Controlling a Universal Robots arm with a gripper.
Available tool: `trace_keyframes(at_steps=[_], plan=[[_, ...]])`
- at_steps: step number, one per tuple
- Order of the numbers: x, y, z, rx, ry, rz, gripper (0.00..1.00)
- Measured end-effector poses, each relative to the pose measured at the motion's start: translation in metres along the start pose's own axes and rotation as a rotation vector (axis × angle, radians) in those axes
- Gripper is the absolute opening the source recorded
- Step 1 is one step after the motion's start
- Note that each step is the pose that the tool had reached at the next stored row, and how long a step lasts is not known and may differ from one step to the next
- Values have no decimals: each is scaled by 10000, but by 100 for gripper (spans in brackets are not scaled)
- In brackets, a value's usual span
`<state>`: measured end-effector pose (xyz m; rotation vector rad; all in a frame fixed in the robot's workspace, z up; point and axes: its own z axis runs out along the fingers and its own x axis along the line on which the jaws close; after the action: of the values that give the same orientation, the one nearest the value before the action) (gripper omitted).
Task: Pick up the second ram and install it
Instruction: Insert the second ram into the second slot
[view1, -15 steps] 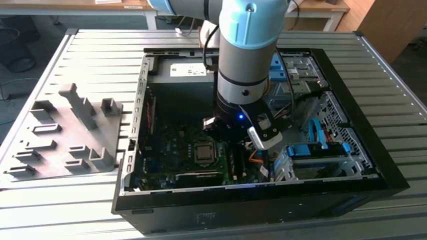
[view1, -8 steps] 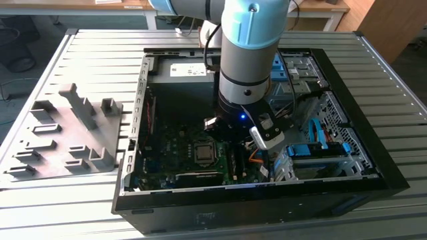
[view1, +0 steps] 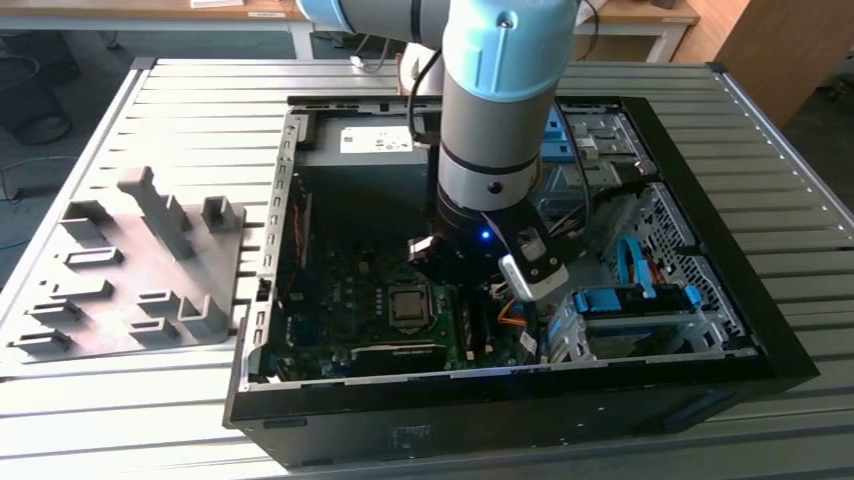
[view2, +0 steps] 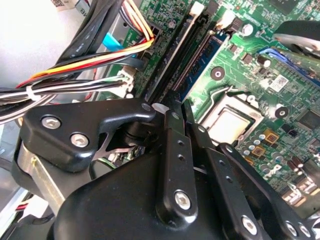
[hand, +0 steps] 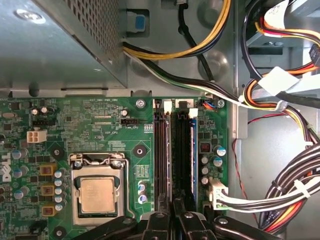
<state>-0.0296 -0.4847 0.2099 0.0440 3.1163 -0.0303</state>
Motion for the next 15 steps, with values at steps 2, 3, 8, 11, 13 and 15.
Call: trace_keyframes(at_steps=[2,3,8,11,13,15], plan=[[1,0,17,0,0,0,14],[1,0,25,1,0,1,14],[1,0,34,3,1,0,14],[1,1,35,1,0,1,14],[0,3,40,-12,-4,1,15],[1,1,38,-4,-1,1,21]])
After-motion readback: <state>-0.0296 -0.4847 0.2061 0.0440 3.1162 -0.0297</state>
